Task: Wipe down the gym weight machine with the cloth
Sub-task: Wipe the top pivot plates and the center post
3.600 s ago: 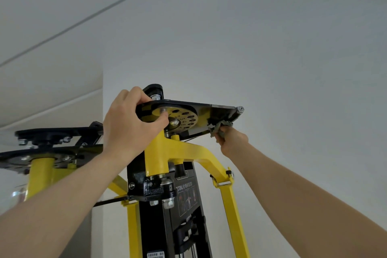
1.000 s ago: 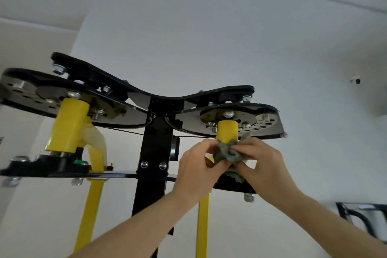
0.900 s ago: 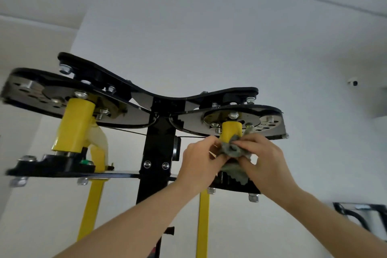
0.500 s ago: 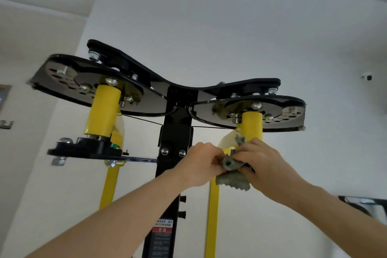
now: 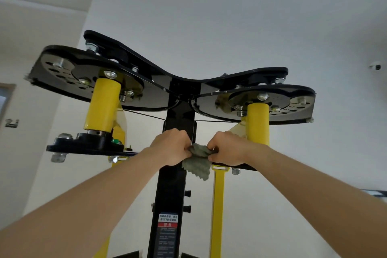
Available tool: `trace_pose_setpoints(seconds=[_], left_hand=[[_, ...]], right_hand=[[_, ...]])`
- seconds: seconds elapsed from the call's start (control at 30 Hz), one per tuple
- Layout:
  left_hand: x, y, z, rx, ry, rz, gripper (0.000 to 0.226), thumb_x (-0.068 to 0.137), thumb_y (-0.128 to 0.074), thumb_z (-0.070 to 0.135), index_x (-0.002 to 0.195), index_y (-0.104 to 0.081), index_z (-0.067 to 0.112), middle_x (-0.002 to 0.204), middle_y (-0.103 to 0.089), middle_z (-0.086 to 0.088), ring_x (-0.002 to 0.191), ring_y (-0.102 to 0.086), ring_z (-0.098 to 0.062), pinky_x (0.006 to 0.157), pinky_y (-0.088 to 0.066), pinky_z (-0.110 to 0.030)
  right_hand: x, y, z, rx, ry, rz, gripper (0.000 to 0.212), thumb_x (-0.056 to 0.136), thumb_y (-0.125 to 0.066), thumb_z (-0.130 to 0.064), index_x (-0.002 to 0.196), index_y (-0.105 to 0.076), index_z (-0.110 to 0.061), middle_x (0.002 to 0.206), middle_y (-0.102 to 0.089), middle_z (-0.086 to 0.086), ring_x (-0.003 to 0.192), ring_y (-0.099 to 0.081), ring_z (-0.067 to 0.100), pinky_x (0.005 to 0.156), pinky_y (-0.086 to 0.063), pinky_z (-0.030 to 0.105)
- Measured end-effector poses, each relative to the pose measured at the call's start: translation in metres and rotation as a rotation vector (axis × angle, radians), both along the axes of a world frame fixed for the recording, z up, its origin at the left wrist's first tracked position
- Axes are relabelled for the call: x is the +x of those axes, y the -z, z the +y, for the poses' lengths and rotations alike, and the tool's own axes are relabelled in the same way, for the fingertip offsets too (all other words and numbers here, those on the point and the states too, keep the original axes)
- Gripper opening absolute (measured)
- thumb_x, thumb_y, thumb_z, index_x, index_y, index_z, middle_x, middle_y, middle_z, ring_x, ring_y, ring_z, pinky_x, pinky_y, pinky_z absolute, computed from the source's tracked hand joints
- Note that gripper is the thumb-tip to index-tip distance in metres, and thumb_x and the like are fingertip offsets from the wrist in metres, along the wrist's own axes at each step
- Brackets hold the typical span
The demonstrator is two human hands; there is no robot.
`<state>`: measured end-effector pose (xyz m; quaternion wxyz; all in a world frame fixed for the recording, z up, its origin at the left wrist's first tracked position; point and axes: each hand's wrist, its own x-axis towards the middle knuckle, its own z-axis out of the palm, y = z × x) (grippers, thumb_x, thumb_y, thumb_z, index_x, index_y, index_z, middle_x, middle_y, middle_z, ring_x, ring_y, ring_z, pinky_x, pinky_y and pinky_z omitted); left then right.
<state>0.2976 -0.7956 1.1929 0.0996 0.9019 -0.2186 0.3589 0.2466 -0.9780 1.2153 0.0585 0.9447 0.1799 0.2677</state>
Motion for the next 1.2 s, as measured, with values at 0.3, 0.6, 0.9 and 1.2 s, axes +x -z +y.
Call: trace_pose_setpoints(seconds=[0.3,0.6,0.9,1.2], left_hand=[[0.023,-0.012,0.021,-0.081,-0.065,0.006,0.022,0.085,-0.072,0.015,0.104,-0.068,0.026,0.097,-0.066,0.001,0.088,-0.063,-0.023,0.069,-0.051,-0.032],[0.041,-0.020,0.030,0.050,-0.104,0.089,0.039,0.084,-0.054,-0.008,0.092,-0.065,0.029,0.102,-0.063,-0.002,0.091,-0.060,-0.023,0.068,-0.045,-0.029],[0.029,-0.043,0.059,0.231,-0.381,0.302,0.039,0.088,-0.051,-0.001,0.110,-0.076,0.018,0.102,-0.069,-0.009,0.083,-0.066,-0.025,0.062,-0.051,-0.030],[0.011,-0.056,0.080,0.308,-0.325,0.392,0.022,0.088,-0.059,0.019,0.068,-0.061,0.011,0.067,-0.054,-0.007,0.067,-0.051,-0.022,0.056,-0.042,-0.029]], right_hand=[[0.034,-0.012,0.012,0.059,0.008,0.235,0.036,0.101,-0.045,-0.011,0.134,-0.057,-0.016,0.115,-0.056,0.006,0.100,-0.053,0.023,0.083,-0.044,0.032],[0.074,-0.022,0.035,-0.122,0.043,0.328,0.042,0.100,-0.040,-0.007,0.139,-0.053,-0.015,0.123,-0.053,0.007,0.098,-0.054,0.021,0.077,-0.052,0.025],[0.092,-0.026,0.071,-0.114,-0.111,0.357,0.046,0.099,-0.040,0.000,0.140,-0.055,-0.015,0.096,-0.054,-0.005,0.082,-0.051,0.012,0.066,-0.045,0.021],[0.077,-0.033,0.058,0.184,-0.285,0.581,0.031,0.099,-0.061,-0.029,0.129,-0.066,-0.030,0.118,-0.063,-0.008,0.108,-0.057,0.011,0.103,-0.050,0.044]])
